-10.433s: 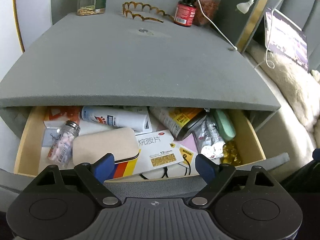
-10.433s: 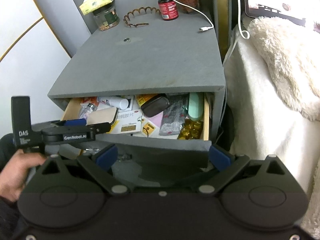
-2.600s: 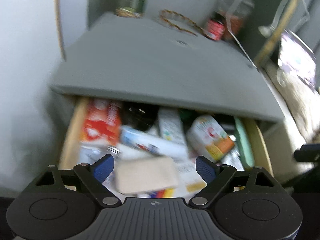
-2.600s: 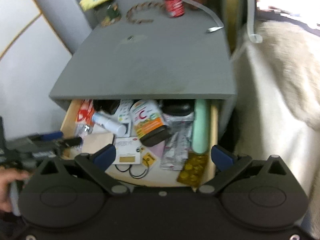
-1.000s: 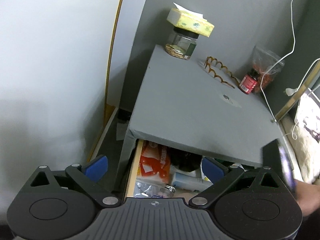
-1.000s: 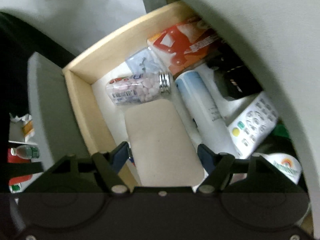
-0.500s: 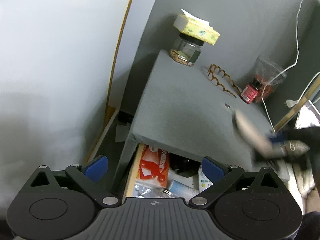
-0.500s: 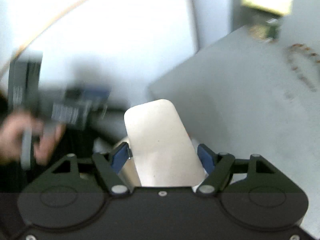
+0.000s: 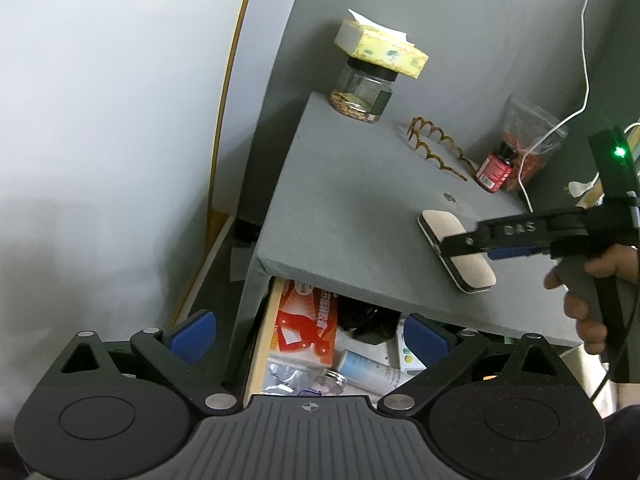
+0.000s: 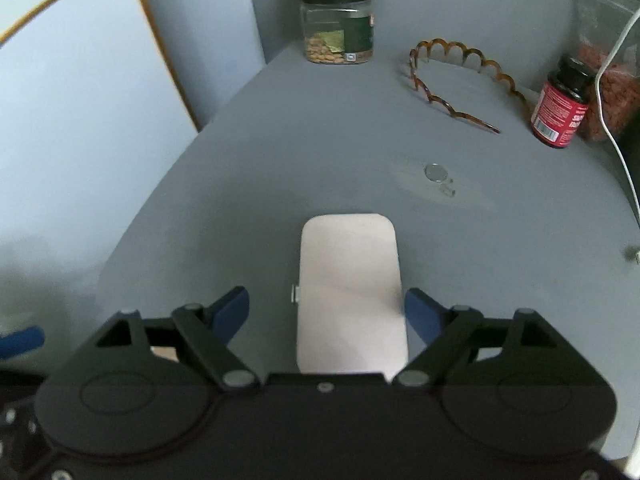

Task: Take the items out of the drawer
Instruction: 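Lift the glasses case out and set it on the nightstand top with the right tool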

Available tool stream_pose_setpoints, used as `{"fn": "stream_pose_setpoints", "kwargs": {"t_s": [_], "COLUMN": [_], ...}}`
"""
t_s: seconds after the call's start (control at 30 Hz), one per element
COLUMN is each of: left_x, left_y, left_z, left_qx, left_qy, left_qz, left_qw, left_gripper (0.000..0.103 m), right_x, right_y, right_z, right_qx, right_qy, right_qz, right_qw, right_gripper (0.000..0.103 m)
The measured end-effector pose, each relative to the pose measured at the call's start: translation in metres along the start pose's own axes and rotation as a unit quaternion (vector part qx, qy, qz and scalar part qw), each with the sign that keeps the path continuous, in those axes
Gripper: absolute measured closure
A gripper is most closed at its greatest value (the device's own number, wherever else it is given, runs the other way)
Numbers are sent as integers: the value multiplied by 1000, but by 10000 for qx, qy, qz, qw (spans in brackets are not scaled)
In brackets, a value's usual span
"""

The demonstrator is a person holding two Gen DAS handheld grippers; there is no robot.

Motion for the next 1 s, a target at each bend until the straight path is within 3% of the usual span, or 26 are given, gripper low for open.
{"fn": "stream_pose_setpoints", "kwargs": {"t_s": [0.07,0.2,0.23,0.4,0.57,0.67,0.93,1.0], "left_x": [0,1,1,1,0,-1,-1,-1], "left_y": [0,1,1,0,0,-1,-2,-2], "left_z": [3,5,5,3,2,2,2,2], "left_qx": [31,63,58,38,38,59,90,98], "left_qy": [20,50,44,8,2,-27,-39,-58], "left_qz": [-11,-20,-20,-8,-8,9,19,36], "left_qw": [10000,10000,10000,10000,10000,10000,10000,9999], "left_gripper": [4,4,4,4,4,4,4,4], "right_x": [2,6,7,2,4,8,2,-2], "right_y": [3,9,10,18,13,11,15,18], "right_z": [6,11,11,-1,-9,-12,-12,-19], "right_qx": [-153,-257,-265,-261,-767,-814,-636,-515], "right_qy": [249,375,370,532,1025,1095,1201,1202], "right_qz": [-47,-101,-112,-276,-378,-416,-304,-261], "right_qw": [9996,9989,9989,9979,9911,9898,9903,9911], "right_gripper": [20,41,43,43,41,40,45,50]}}
Point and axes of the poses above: each gripper's, at about its wrist camera, not at the fingertips, and y roughly the way its jaws point, z to its right, x to its underside, the point moved 8 cm from there along y, roughly the way its jaws point, and after that the axes turned 3 degrees about -x, right-handed, at the moved point
